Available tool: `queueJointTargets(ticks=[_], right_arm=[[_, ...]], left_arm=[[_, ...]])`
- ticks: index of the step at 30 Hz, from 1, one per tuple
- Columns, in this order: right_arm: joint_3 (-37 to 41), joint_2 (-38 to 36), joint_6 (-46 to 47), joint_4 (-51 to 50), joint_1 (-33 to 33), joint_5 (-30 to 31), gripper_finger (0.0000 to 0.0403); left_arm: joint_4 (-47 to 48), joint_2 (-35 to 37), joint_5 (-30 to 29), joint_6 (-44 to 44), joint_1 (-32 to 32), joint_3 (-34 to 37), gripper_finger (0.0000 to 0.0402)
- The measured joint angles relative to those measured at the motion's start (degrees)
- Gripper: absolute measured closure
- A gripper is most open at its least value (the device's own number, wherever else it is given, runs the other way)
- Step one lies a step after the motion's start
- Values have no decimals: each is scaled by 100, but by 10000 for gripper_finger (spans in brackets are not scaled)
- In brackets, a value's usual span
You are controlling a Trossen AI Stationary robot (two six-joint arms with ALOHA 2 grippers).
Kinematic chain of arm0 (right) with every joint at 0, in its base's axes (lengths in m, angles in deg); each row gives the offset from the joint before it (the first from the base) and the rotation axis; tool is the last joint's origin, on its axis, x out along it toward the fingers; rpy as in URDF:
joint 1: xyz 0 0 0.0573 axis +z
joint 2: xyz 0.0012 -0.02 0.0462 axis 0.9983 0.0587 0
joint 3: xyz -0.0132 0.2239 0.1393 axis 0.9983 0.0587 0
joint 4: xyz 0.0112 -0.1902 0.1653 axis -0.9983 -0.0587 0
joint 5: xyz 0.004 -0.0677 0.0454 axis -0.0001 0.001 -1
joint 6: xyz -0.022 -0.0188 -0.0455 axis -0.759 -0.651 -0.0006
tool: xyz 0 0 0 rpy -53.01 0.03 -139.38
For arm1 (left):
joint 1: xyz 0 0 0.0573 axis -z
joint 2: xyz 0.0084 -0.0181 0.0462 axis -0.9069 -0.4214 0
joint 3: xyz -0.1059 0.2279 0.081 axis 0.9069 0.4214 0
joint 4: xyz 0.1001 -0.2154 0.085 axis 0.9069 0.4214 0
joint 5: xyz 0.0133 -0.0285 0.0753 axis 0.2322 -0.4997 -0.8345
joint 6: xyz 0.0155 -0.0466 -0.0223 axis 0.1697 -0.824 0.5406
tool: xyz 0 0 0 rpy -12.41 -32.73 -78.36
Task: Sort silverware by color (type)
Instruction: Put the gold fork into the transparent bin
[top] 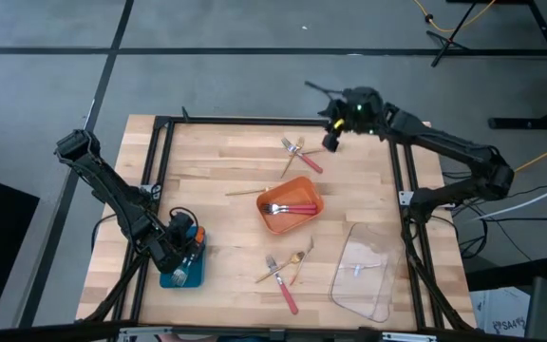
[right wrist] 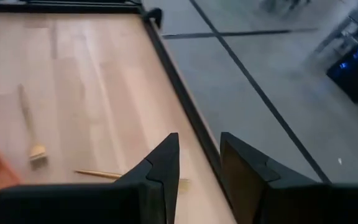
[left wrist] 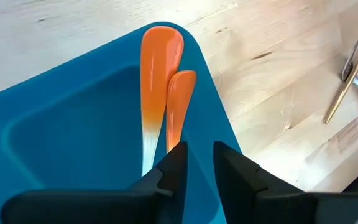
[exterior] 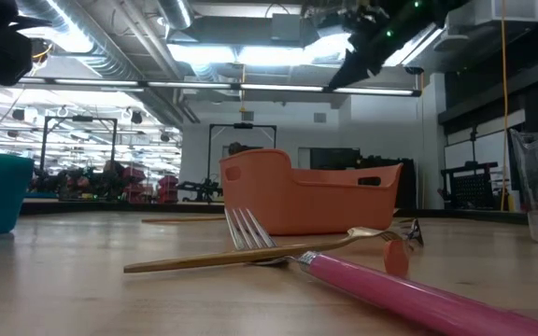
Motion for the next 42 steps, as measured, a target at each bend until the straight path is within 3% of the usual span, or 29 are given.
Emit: queueJointTargets(ticks=[7,13,24,35,42], right_arm=[[0,334,-1,11,-920,-837,295],[2,1010,5,-12,-1258,-1314,295],[4,2010,4,-82,-1277,-1314,295],[4,2319,5,-418,-1258,-1354,295],[7,2426,-243,-451,-848,-1405,295]], left_arm=[[0,0,-6,0,0,0,330],[0,0,-7,0,0,0,330],[0,0,-9,0,0,0,331],[0,0,-213,0,0,0,331],[0,0,-217,0,0,0,331]])
